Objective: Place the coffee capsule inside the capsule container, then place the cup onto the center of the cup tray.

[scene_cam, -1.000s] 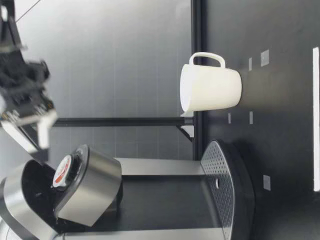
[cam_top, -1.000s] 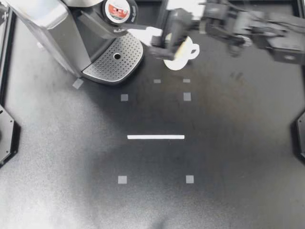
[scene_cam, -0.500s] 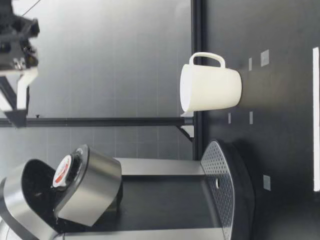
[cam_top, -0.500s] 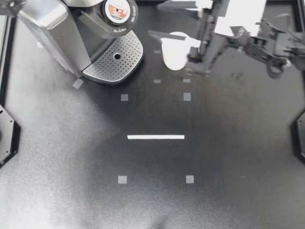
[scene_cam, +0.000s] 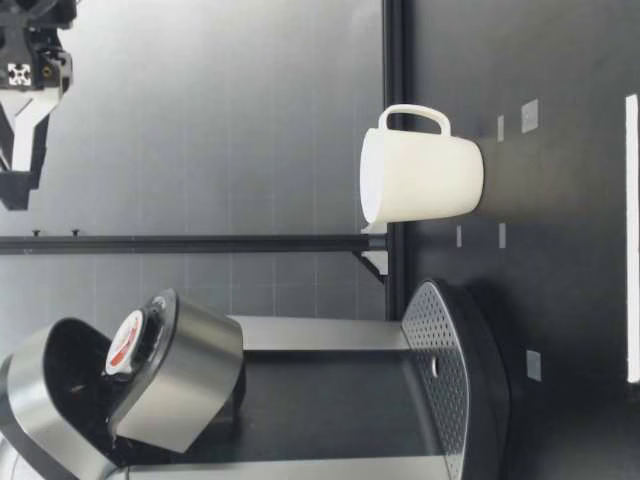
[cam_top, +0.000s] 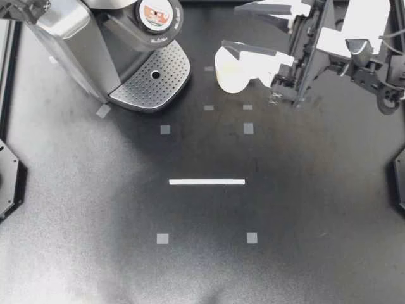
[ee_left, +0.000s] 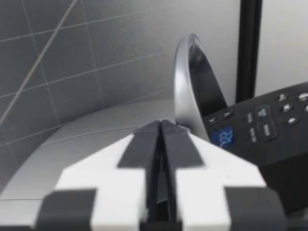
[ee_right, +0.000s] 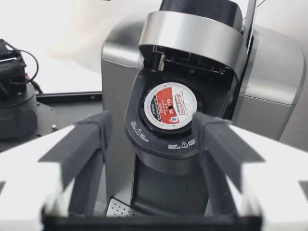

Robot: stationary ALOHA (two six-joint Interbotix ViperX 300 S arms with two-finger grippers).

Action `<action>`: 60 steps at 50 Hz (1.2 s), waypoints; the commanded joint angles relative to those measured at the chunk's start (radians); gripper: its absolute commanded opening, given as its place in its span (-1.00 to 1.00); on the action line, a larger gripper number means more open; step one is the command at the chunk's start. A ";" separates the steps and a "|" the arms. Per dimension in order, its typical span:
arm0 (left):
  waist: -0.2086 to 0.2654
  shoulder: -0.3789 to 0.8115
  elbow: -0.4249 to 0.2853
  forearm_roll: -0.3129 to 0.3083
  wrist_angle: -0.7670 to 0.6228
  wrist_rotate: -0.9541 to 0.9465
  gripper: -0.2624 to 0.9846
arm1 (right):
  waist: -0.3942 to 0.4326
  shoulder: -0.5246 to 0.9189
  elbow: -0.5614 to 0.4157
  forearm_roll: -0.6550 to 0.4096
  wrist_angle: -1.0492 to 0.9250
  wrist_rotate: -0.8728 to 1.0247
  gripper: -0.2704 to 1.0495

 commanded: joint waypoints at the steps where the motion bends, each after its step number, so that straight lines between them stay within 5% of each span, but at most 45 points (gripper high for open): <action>1: 0.003 -0.003 -0.031 0.006 -0.037 -0.014 -0.43 | 0.005 -0.025 -0.011 0.002 -0.011 0.002 0.40; 20: 0.003 0.006 -0.058 0.006 -0.311 -0.126 -0.43 | 0.005 -0.043 0.012 0.002 -0.018 0.008 0.40; 39: -0.106 0.109 -0.094 0.005 -0.327 -0.141 -0.43 | 0.005 -0.087 0.061 0.002 -0.032 0.041 0.40; 60: -0.153 0.186 -0.107 0.005 -0.296 -0.147 -0.42 | 0.003 -0.112 0.092 0.000 -0.038 0.063 0.40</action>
